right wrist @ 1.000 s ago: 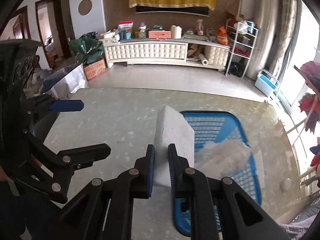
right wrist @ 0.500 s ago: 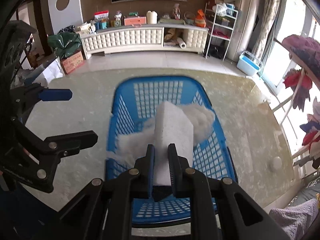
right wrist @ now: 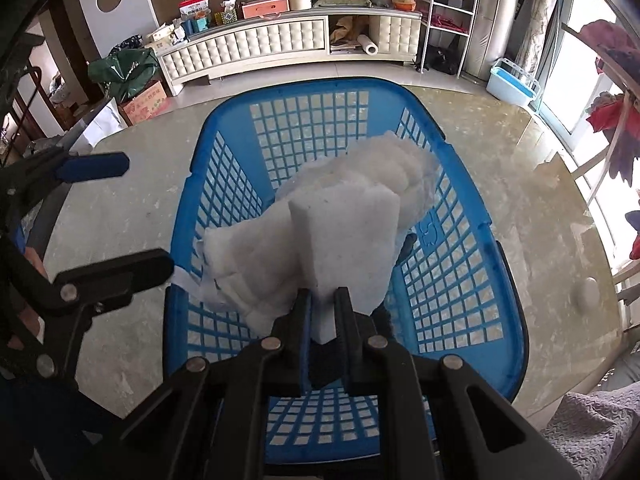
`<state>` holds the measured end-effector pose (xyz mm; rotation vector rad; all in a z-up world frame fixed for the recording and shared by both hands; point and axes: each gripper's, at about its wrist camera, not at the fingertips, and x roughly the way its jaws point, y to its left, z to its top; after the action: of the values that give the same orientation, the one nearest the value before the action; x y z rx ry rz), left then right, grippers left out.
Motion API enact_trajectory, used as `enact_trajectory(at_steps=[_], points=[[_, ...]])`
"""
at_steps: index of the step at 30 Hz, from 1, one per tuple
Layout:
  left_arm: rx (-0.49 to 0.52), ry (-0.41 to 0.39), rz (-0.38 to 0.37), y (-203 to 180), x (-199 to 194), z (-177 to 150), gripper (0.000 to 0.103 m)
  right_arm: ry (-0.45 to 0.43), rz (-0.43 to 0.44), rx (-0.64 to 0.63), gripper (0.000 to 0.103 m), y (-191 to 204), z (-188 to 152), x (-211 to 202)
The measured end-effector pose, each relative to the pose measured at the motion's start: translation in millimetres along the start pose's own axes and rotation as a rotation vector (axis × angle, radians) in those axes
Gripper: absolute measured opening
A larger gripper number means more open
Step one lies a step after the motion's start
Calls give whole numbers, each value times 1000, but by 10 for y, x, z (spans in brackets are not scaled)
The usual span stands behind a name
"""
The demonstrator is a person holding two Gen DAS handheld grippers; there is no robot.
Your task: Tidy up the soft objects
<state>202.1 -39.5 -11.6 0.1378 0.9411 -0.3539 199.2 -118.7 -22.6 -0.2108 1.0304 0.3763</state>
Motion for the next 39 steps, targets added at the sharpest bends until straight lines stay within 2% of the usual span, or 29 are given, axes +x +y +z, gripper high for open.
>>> enact_trajectory(at_steps=[6,10,11,14,19,22,25,31,39], points=[[12,-7,-1,-34,-51,-37,103,-16,-32,-14,14,-58,-89,-69],[17,-20,4,-35,-115,-57,103,-29,-15,4,37,-94,-145,-136],[17,-23,2,-38,-132,-62,103,-32,-11,6,39,-97,-151,-152],[11,-30,0,-37,-177,-100,103,-46,2,14,53,-108,-195,-261],[-17,-57,-1,-43,-296,-142,103,-92,-3,25,82,-119,-259,-459],[-27,-83,16,-68,-429,-158,103,-145,3,31,90,-109,-289,-637],[-63,-160,14,-75,-683,-173,103,-232,-30,32,100,-69,-326,-884],[-98,-309,129,-157,-1186,-242,103,-372,-44,59,103,-31,-363,-1301],[-153,-425,216,-214,-1672,-350,103,-568,-95,7,103,166,-383,-1692]])
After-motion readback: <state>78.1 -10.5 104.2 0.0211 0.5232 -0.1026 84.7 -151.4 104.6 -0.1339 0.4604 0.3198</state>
